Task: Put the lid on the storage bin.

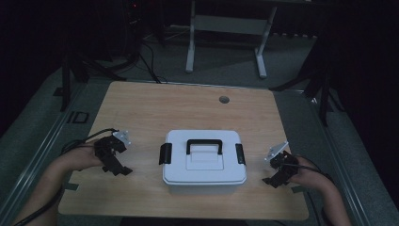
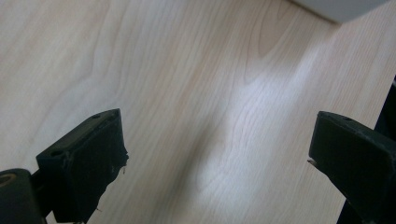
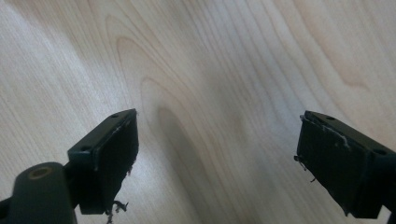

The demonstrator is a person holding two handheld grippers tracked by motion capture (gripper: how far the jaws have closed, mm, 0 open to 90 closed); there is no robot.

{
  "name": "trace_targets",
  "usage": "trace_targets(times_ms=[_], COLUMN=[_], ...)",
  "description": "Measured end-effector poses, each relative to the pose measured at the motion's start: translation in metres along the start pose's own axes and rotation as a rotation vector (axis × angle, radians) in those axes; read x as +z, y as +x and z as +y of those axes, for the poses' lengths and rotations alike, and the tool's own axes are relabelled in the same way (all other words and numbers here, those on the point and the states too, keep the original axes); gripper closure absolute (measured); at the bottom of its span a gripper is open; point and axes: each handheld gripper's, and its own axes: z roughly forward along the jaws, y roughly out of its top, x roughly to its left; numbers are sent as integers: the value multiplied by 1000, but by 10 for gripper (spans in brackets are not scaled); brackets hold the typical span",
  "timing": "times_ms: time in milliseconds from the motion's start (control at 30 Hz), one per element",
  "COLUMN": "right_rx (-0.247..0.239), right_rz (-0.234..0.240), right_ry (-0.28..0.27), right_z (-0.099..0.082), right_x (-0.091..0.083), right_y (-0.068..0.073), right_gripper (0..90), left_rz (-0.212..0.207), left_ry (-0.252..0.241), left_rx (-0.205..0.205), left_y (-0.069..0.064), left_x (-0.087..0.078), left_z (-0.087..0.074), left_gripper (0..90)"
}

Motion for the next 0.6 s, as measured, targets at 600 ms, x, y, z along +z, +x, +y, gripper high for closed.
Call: trace_targets(times_ms=[600], right_rx=[87], right_rz=[-53], right_ry=[-197], right_z=[-17], right_x=[16], right_y=[0], right_gripper=[119], left_rz=[56], left_ry=[-87], left_rx=[-99], left_y=[11], left_x=[14], left_z=[-49], left_gripper=[29])
